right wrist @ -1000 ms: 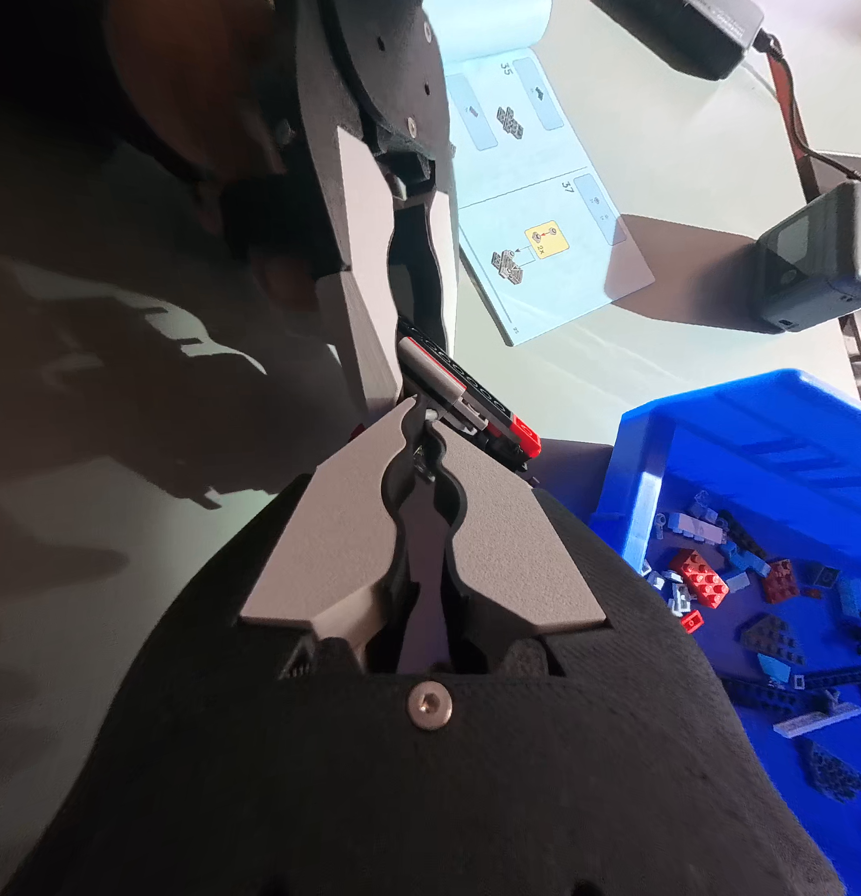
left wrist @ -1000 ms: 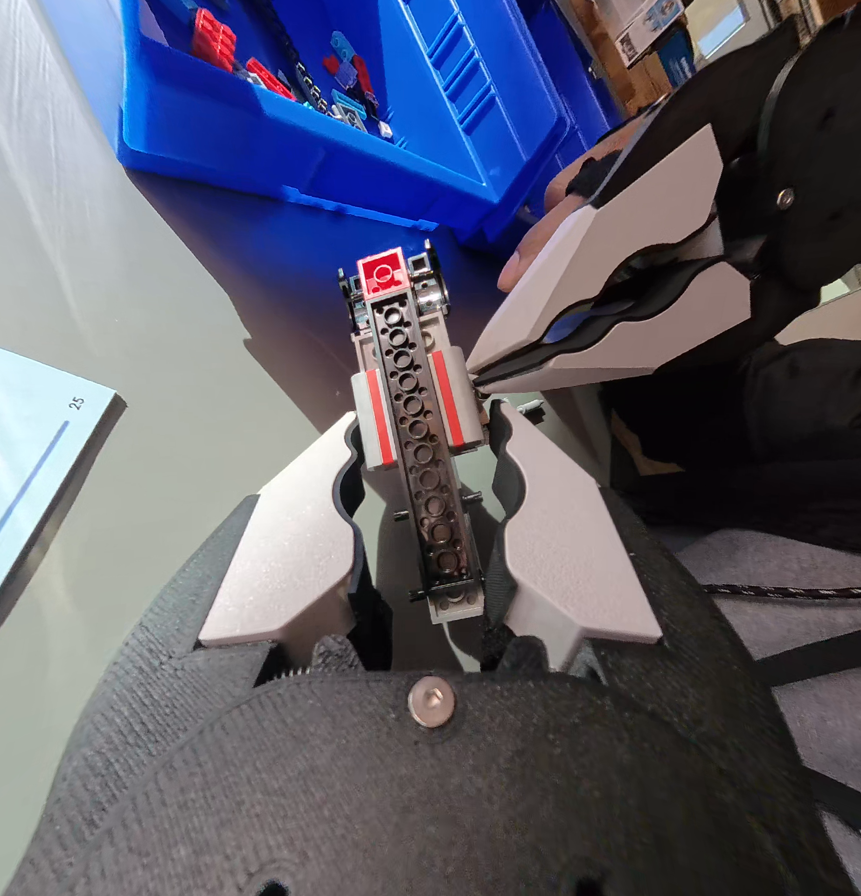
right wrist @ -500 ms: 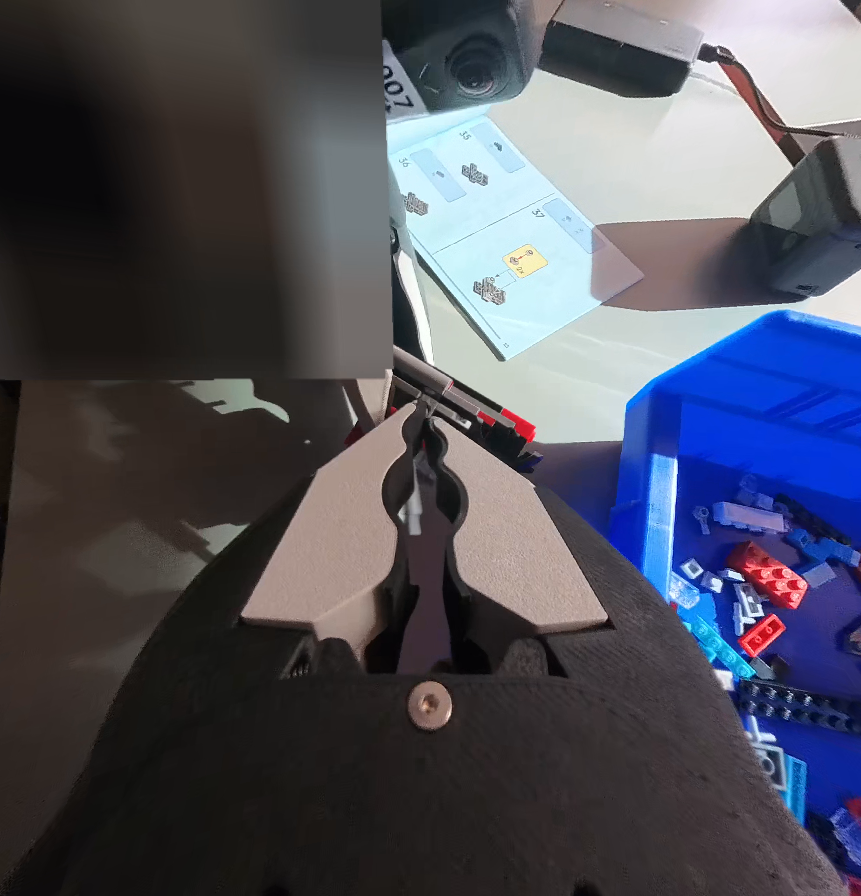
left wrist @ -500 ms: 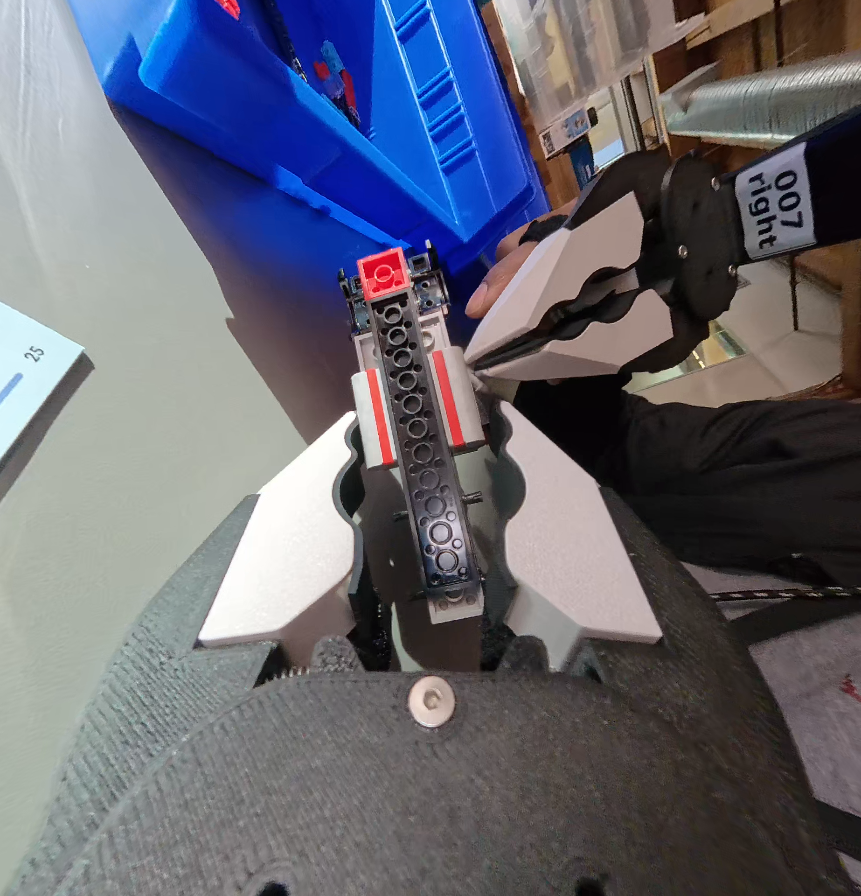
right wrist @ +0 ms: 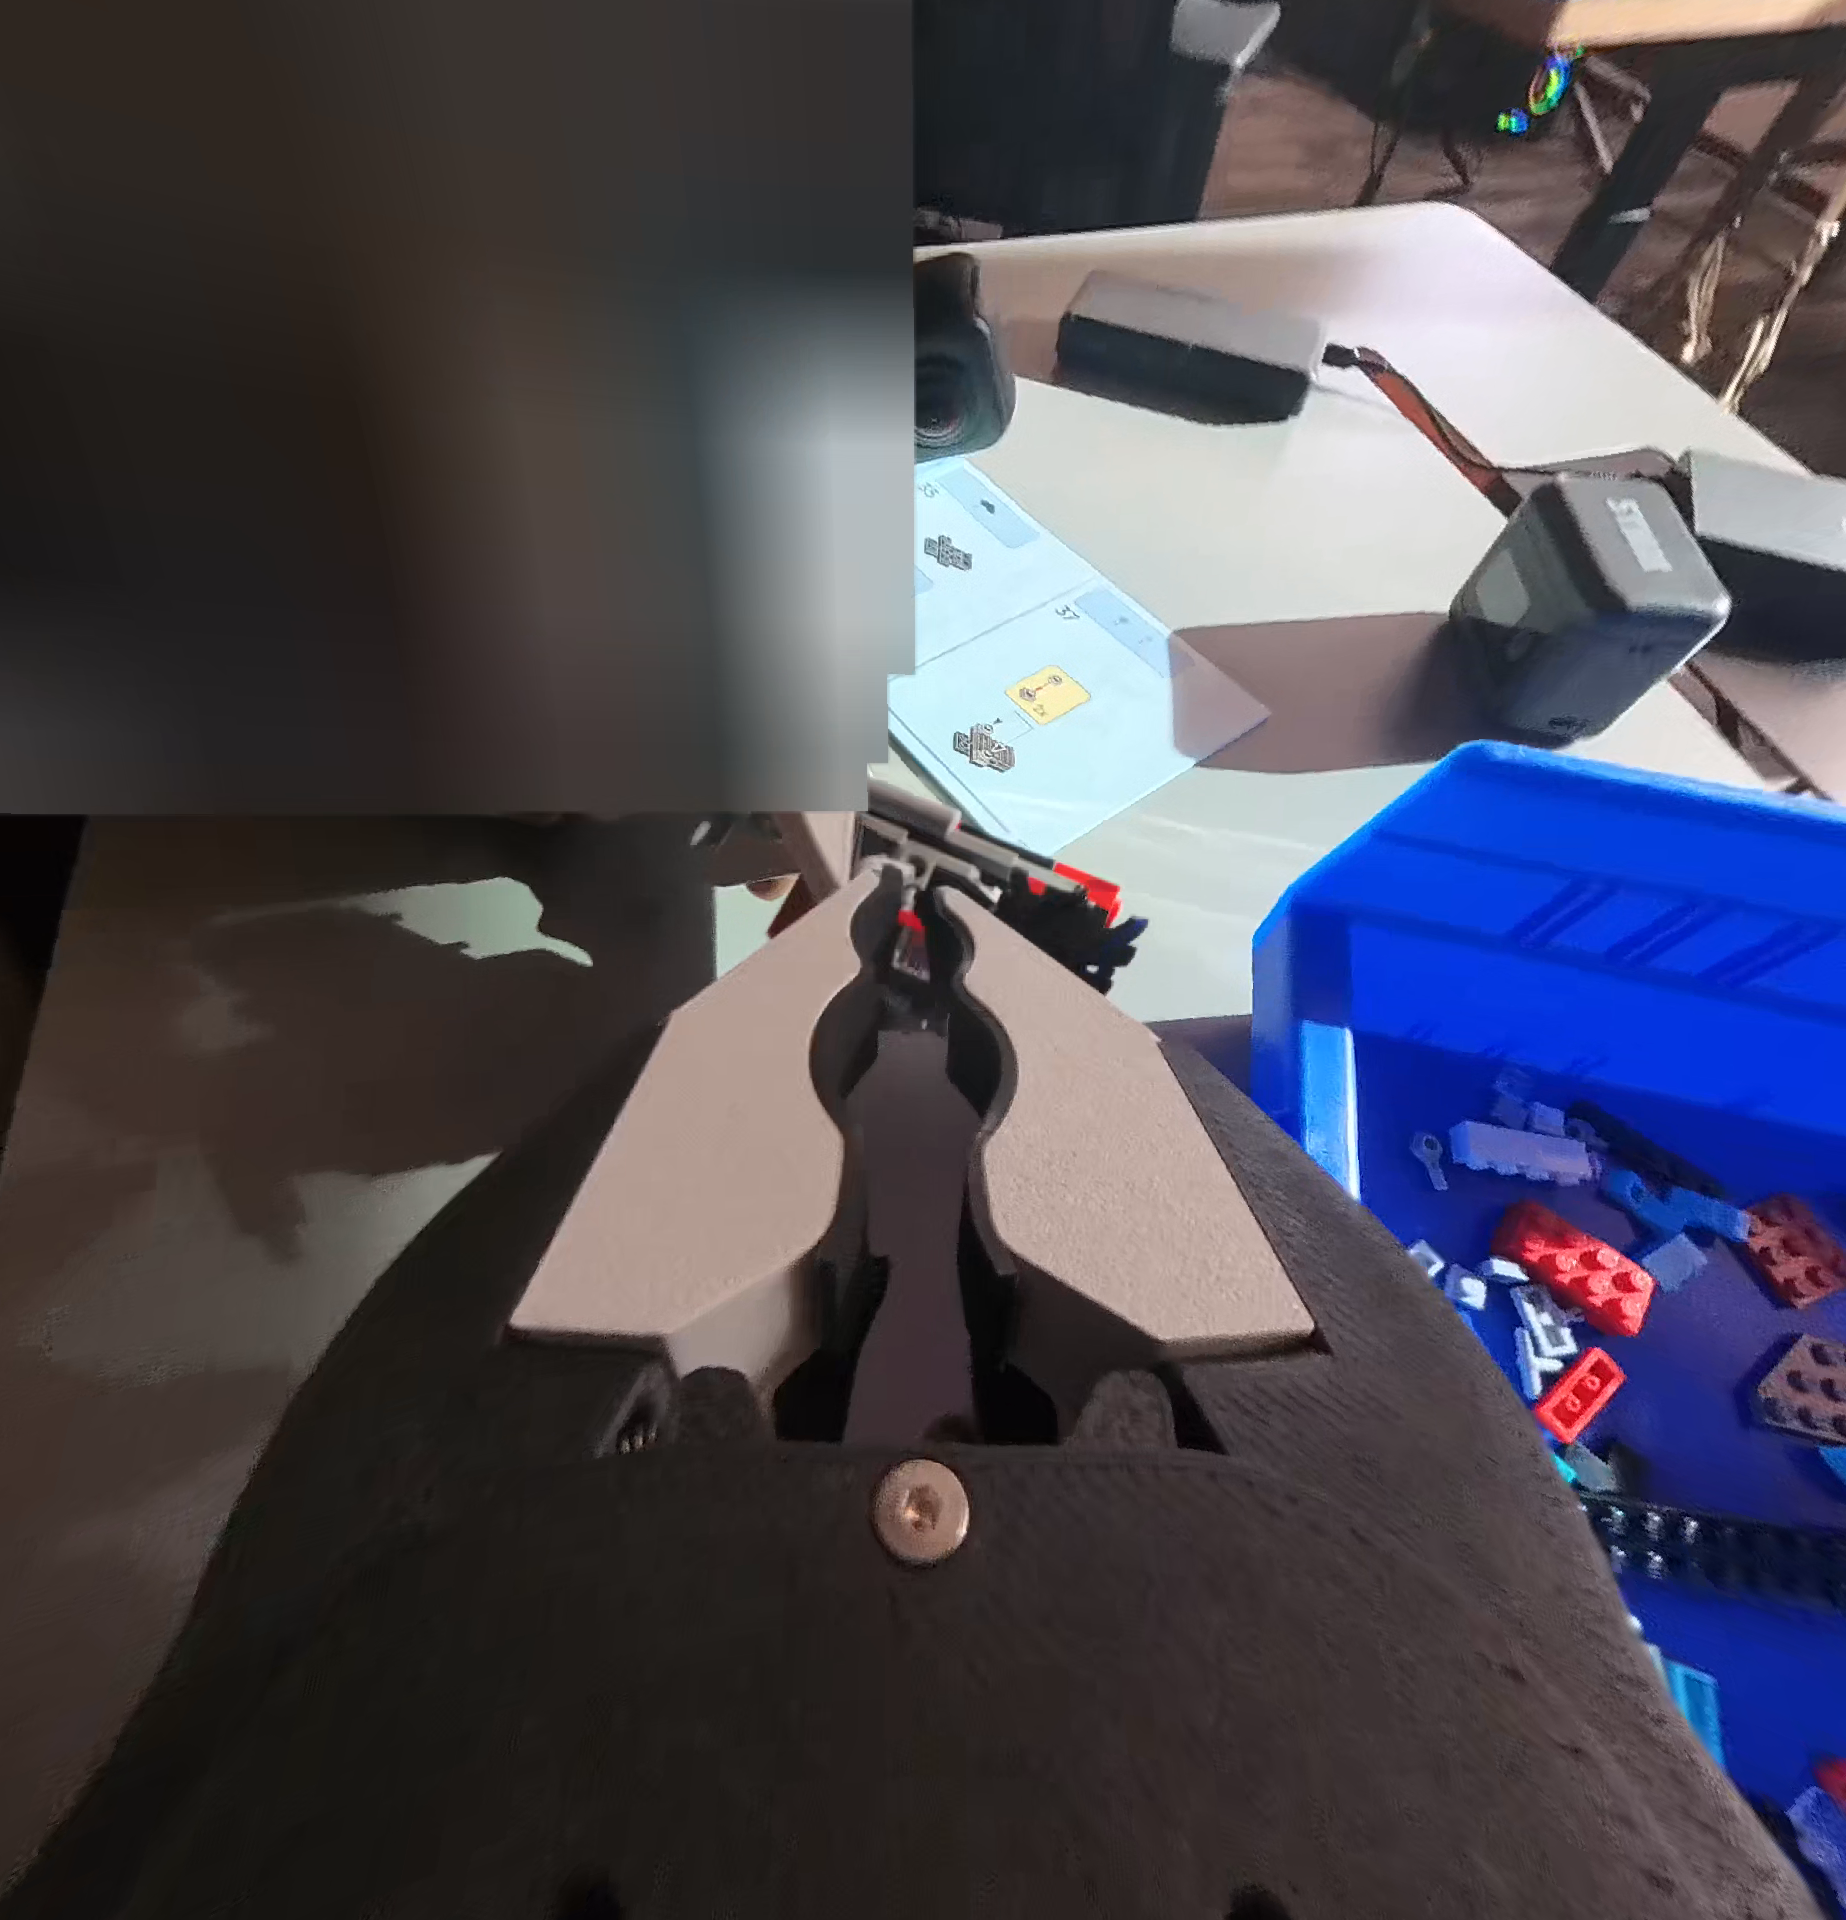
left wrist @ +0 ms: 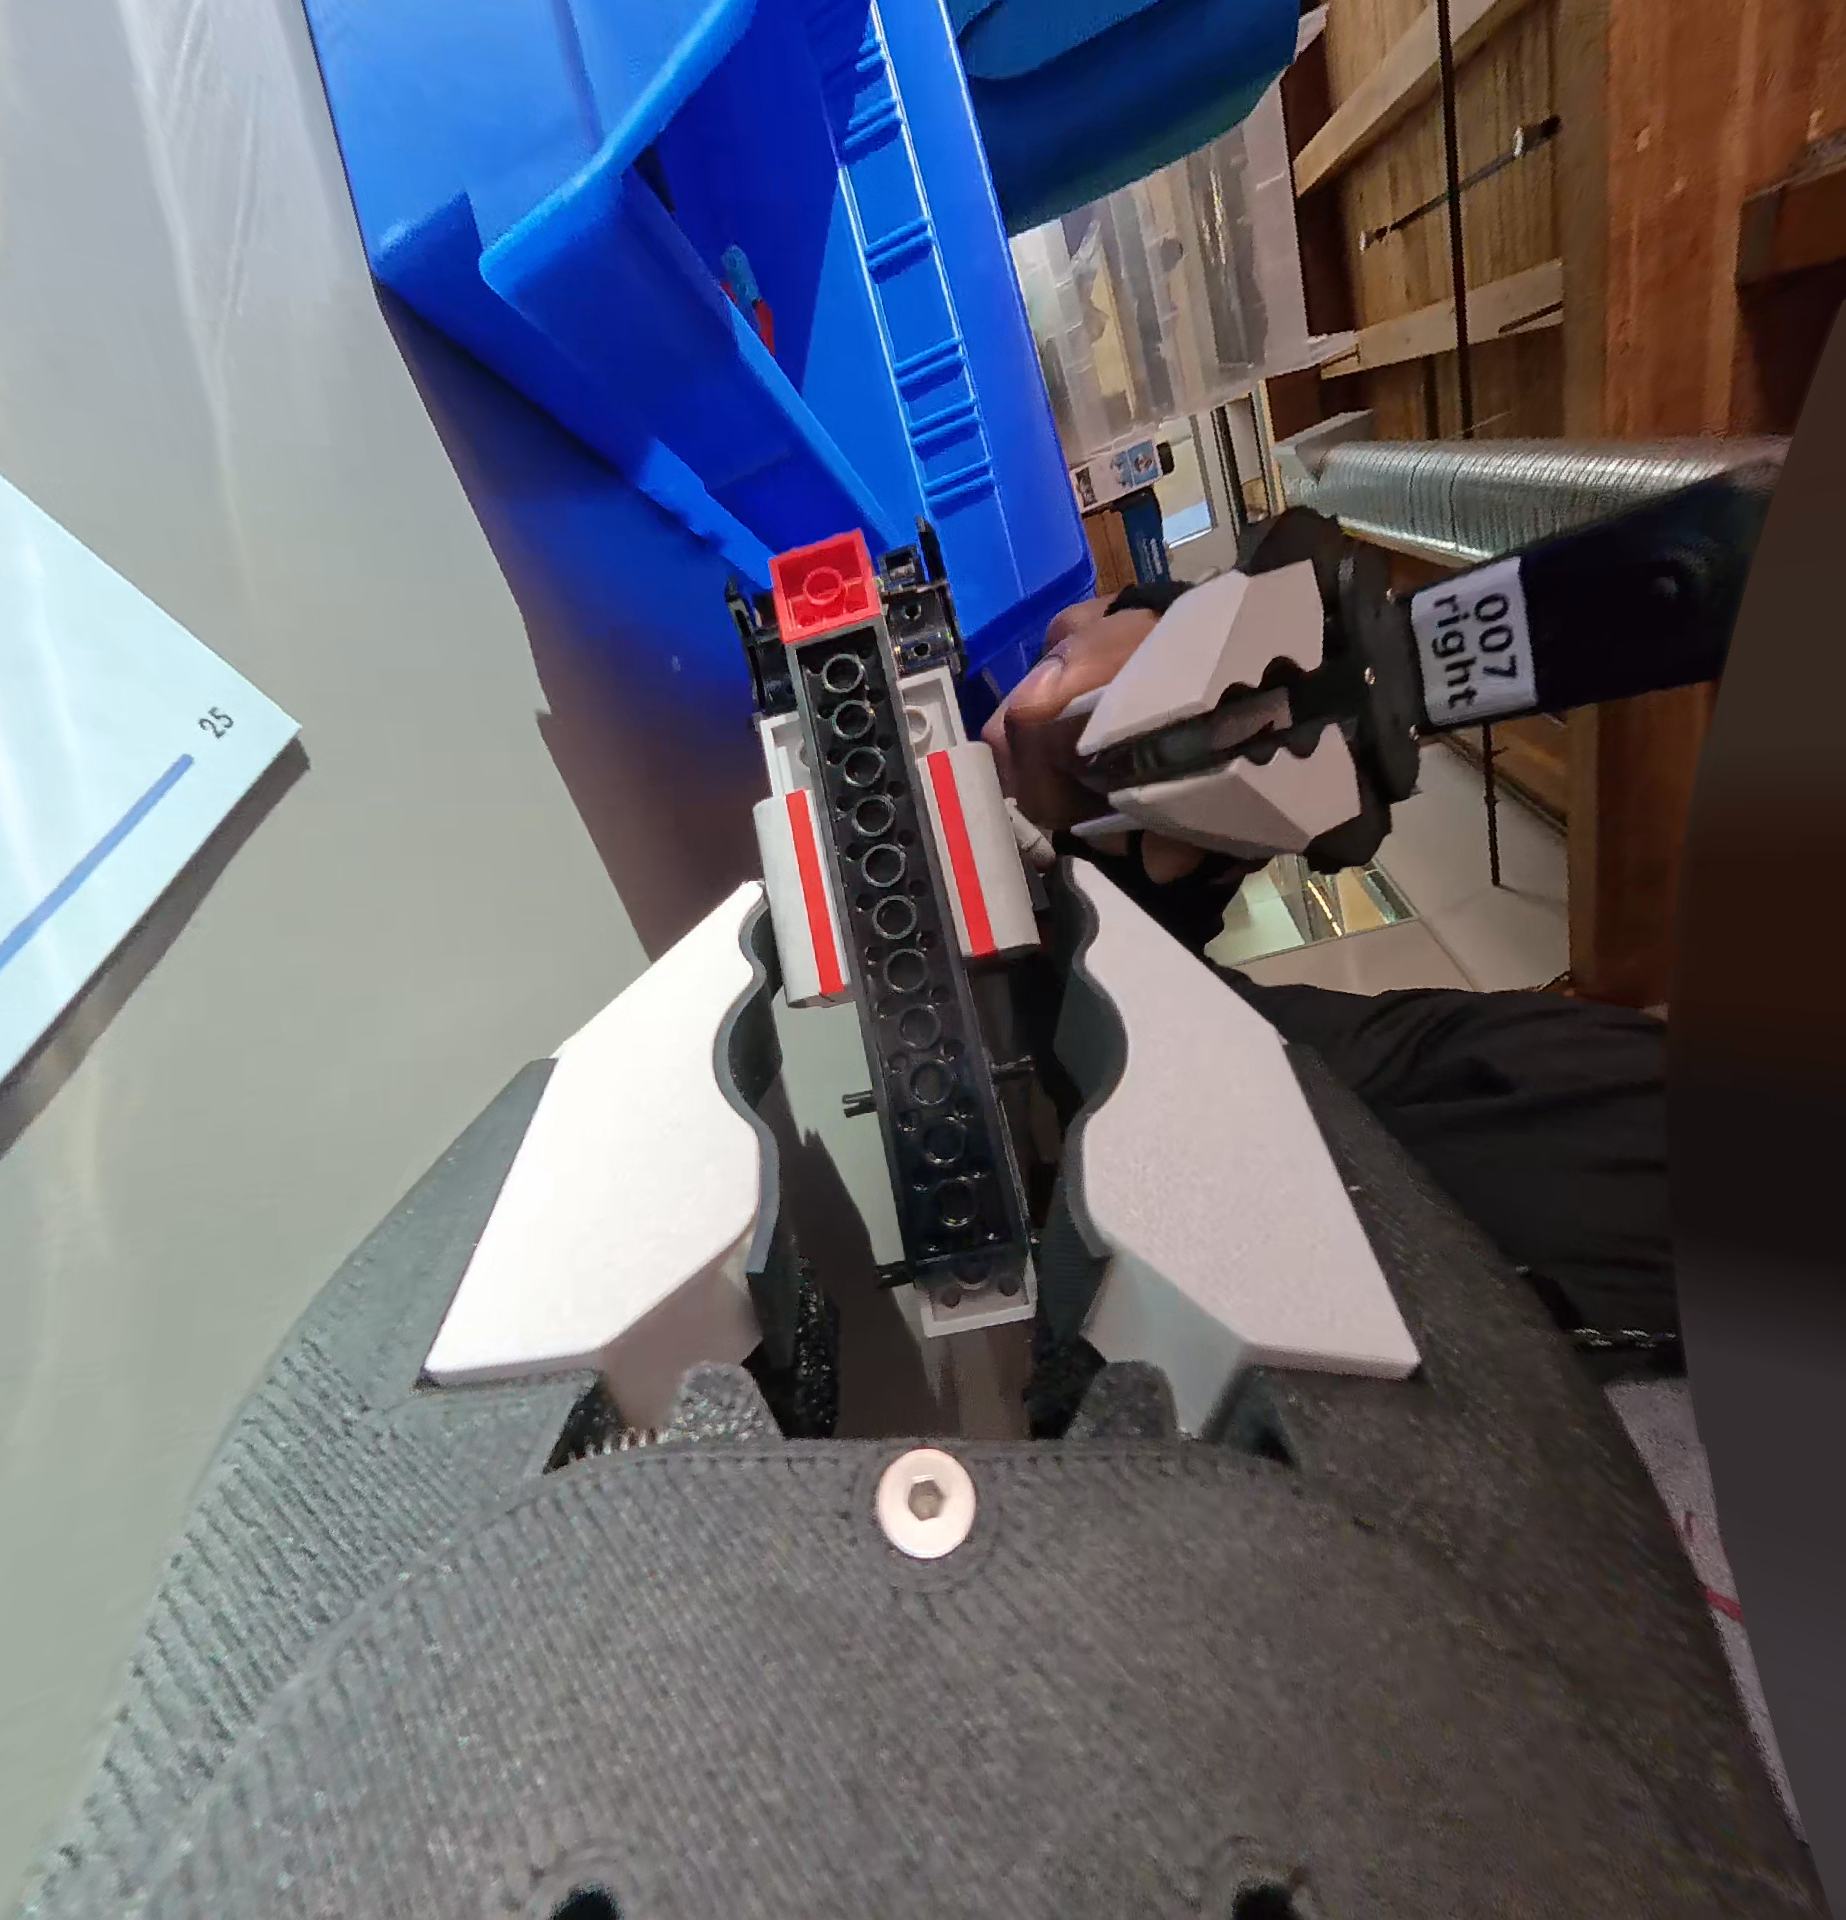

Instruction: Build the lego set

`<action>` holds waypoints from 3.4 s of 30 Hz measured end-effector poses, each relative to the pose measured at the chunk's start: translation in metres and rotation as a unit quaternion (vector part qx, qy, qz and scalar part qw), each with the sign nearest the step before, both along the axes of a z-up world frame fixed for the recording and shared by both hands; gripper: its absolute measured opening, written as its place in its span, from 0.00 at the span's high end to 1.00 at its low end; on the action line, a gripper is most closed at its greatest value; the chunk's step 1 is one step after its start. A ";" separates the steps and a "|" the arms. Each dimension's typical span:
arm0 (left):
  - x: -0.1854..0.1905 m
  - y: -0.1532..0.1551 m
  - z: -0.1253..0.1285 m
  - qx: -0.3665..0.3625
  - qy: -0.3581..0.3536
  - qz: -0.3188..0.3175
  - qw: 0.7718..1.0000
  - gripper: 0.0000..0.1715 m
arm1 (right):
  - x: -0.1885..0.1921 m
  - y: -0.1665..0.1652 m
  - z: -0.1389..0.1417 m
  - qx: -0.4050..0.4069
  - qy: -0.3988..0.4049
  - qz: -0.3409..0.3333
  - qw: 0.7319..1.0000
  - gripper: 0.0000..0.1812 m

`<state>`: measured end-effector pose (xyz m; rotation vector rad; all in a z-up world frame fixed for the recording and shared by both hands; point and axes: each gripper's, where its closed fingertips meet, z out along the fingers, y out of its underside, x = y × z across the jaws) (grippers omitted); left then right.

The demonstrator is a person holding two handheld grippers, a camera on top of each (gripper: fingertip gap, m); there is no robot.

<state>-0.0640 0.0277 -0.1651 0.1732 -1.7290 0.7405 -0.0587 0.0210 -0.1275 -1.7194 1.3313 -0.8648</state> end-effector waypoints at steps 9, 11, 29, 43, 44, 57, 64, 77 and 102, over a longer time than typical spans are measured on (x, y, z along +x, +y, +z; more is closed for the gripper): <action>0.007 -0.004 0.002 0.002 0.018 0.019 1.000 0.69 | -0.009 0.010 -0.014 -0.072 -0.016 0.053 0.996 0.95; 0.007 -0.004 0.002 0.000 0.018 0.020 1.000 0.69 | -0.010 0.009 -0.015 -0.081 -0.019 0.055 0.995 0.95; 0.002 -0.001 0.002 -0.005 0.009 0.006 1.000 0.69 | -0.008 0.008 -0.019 -0.129 -0.064 0.061 0.988 0.95; -0.007 0.003 -0.002 -0.021 -0.037 -0.013 0.999 0.69 | -0.014 0.006 -0.016 0.181 0.022 0.020 0.983 0.96; -0.007 0.003 -0.002 -0.022 -0.040 -0.013 0.999 0.69 | -0.015 0.005 -0.016 0.199 0.027 0.017 0.979 0.96; -0.009 0.003 -0.006 -0.030 -0.067 -0.017 0.997 0.70 | -0.015 0.010 -0.023 0.232 0.055 0.013 0.971 0.96; -0.008 0.003 -0.006 -0.029 -0.067 -0.015 0.997 0.69 | -0.014 0.010 -0.026 0.195 0.056 0.006 0.979 0.96; -0.011 0.004 0.001 -0.005 0.003 -0.011 1.000 0.69 | -0.009 0.008 -0.017 0.153 0.041 -0.016 0.987 0.96; -0.010 0.003 0.000 -0.003 0.001 -0.006 1.000 0.69 | -0.007 0.002 -0.017 0.096 0.028 -0.030 0.995 1.00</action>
